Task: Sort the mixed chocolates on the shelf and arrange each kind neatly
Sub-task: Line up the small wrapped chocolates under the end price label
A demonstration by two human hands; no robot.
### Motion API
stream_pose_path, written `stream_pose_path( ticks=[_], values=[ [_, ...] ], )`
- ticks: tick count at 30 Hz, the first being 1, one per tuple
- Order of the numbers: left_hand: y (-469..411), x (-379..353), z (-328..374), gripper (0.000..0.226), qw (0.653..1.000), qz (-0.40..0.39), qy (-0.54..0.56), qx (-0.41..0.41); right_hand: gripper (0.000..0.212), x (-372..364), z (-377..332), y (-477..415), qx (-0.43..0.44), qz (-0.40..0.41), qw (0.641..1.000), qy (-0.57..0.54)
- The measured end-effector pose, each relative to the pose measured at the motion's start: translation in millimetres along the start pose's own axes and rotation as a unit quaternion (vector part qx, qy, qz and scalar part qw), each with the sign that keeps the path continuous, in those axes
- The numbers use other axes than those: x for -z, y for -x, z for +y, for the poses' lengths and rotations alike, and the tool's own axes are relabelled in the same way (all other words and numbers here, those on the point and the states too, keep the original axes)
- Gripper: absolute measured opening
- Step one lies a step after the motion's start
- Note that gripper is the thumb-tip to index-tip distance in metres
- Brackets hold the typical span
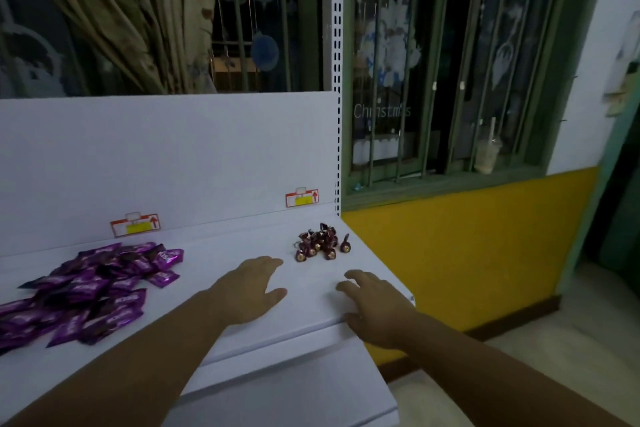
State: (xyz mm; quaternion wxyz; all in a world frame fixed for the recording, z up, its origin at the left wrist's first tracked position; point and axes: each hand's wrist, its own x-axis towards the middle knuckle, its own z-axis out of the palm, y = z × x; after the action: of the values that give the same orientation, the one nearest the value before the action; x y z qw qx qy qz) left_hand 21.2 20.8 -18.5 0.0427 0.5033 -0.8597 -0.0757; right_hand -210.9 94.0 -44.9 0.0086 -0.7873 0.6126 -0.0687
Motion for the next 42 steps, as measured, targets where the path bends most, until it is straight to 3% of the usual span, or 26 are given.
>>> stream_pose_path(
  ticks=[5,10,15,19,23,27,30,33,38,42],
  values=[
    [-32,-10,-1,0.077,0.998,-0.022,0.058,0.007,0.058,-12,30,-23,-0.064,0.037,0.992,-0.102],
    [-83,-26,-10,0.106,0.971,-0.028,0.236,0.009,0.059,-17,47,-61,-0.096,0.091,0.978,-0.162],
    [-136,-43,-10,0.128,0.950,-0.034,0.307,-0.037,0.066,-17,66,-120,-0.162,0.081,0.916,-0.358],
    [-170,-46,-6,0.130,0.940,-0.015,0.329,-0.086,0.045,-14,67,-162,-0.160,0.089,0.906,-0.382],
    [-192,-52,-9,0.132,0.911,0.004,0.402,-0.090,0.044,-13,52,-185,-0.155,0.063,0.906,-0.389],
    [-190,-57,-8,0.124,0.890,-0.016,0.438,-0.127,0.044,-24,38,-190,-0.155,0.071,0.904,-0.391],
    [-175,-61,-5,0.101,0.898,0.033,0.414,-0.144,0.037,-30,32,-180,-0.154,0.069,0.906,-0.389],
    [-155,-67,-2,0.082,0.910,0.086,0.375,-0.152,0.034,-31,34,-163,-0.094,0.011,0.898,-0.430],
    [-118,-67,8,0.078,0.929,0.120,0.329,-0.122,0.036,-12,45,-138,0.020,-0.126,0.871,-0.475],
    [-96,-65,17,0.076,0.939,0.105,0.321,-0.071,0.050,-15,61,-135,0.027,-0.117,0.876,-0.467]
  ],
)
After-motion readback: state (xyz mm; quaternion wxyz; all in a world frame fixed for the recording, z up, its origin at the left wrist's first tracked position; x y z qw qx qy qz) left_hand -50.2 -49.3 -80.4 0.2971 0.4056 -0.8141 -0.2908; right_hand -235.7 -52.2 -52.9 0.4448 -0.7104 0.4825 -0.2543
